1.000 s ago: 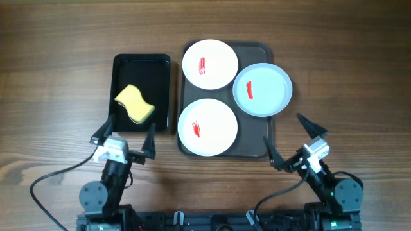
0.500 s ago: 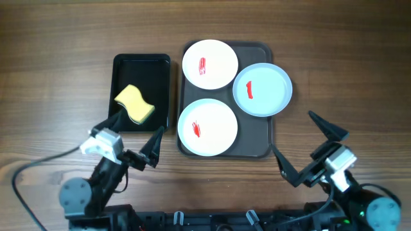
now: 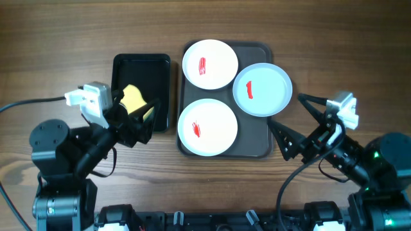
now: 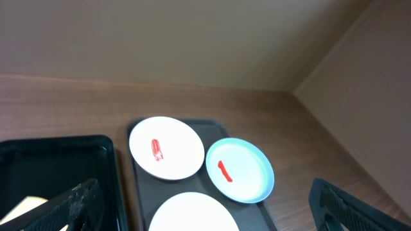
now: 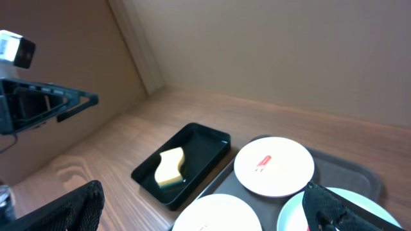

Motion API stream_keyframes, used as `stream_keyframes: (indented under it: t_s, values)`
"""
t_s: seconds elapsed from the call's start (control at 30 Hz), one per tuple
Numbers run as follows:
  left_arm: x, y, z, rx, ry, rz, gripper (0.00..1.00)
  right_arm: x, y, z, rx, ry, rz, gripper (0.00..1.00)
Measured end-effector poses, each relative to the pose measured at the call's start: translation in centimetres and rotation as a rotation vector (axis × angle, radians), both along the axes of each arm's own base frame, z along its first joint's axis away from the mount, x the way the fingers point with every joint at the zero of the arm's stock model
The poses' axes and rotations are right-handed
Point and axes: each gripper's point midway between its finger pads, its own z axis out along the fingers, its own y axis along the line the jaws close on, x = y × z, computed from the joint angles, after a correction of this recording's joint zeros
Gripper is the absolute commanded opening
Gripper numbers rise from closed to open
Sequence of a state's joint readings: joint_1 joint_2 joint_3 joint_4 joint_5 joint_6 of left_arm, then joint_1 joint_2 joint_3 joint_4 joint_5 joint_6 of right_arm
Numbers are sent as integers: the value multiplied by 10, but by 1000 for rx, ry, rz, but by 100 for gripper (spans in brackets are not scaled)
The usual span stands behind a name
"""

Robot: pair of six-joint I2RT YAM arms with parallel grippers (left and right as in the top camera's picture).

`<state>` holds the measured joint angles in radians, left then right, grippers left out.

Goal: Clean dirty plates on tray and stack at the side
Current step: 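Move left gripper toward the sponge and right gripper toward the lower white plate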

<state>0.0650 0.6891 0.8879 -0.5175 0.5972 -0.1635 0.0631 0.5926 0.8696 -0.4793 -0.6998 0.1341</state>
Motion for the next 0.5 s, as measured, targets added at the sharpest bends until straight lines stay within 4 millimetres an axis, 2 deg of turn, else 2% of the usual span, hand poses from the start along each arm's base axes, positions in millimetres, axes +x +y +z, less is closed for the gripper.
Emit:
stream_keyframes:
  t_s: [0.5]
  values:
    - [-6,-7,-8,-18,45,-42,100,-22,22,0,77,74,181,100]
